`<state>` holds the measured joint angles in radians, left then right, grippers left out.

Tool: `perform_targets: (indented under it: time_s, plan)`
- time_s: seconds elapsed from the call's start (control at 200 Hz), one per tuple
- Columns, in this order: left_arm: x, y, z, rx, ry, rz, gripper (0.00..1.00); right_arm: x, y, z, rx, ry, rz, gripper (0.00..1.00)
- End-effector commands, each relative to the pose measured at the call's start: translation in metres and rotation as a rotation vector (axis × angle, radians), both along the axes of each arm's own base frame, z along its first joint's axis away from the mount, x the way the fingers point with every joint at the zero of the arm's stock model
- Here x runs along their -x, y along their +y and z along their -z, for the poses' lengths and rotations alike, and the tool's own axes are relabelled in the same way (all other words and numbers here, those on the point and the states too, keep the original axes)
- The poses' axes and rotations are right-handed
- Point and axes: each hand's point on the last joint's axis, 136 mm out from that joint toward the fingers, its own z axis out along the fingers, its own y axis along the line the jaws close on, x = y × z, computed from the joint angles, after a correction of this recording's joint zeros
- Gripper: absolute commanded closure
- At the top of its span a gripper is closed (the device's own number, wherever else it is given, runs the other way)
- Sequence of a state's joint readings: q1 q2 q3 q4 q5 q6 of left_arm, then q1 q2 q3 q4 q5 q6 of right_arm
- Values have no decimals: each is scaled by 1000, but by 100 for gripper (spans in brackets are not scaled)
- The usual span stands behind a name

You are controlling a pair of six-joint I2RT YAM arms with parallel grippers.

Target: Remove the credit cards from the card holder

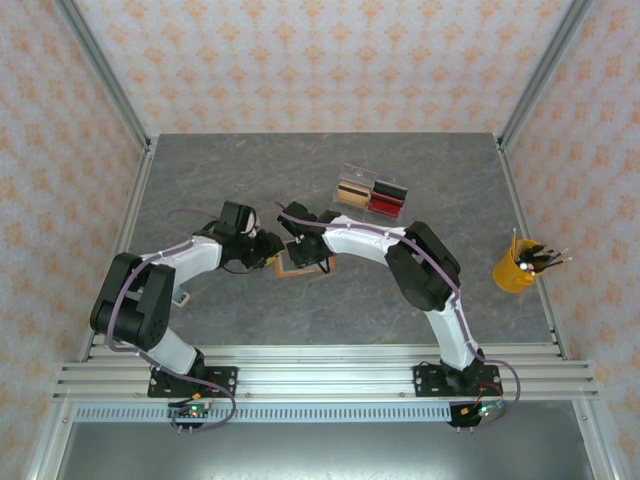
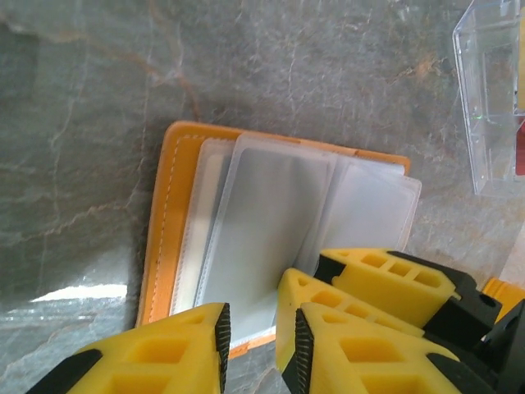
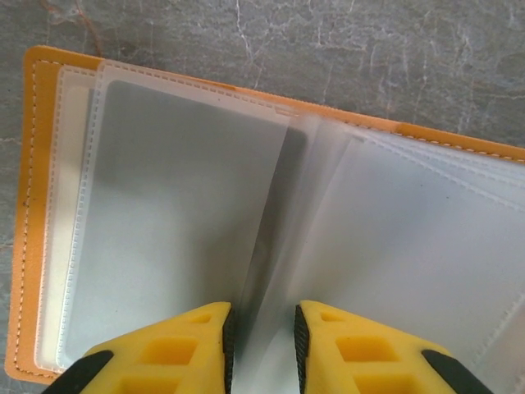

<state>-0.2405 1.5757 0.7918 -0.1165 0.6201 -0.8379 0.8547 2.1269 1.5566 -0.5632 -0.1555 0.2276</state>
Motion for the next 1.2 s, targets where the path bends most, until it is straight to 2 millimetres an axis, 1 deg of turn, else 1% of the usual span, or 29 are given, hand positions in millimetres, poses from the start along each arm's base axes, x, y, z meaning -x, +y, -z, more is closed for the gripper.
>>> perform_targets:
  time_s: [0.0,0.145,0.33,0.485,0.731,0.941,1.101,1.191]
  plan:
    - [-15,3,-6,-62,-53,27,69,18,-32,35,113,91,17,74]
    - [-23,4,0,-99,-59,65,71,19,-32,35,106,97,15,74]
    - [-29,7,8,-139,-43,93,71,20,-32,36,102,101,12,74]
    - [-30,5,17,-135,-25,108,70,19,-32,35,99,101,13,74]
    - [-26,1,28,-119,9,127,69,21,-32,37,99,108,12,74]
    - [-24,-8,28,-77,23,180,69,23,-32,39,93,119,6,75]
    - [-22,-9,28,-81,30,206,69,24,-32,40,92,124,3,75]
    - [-18,-14,25,-62,28,254,67,24,-31,40,86,127,2,75]
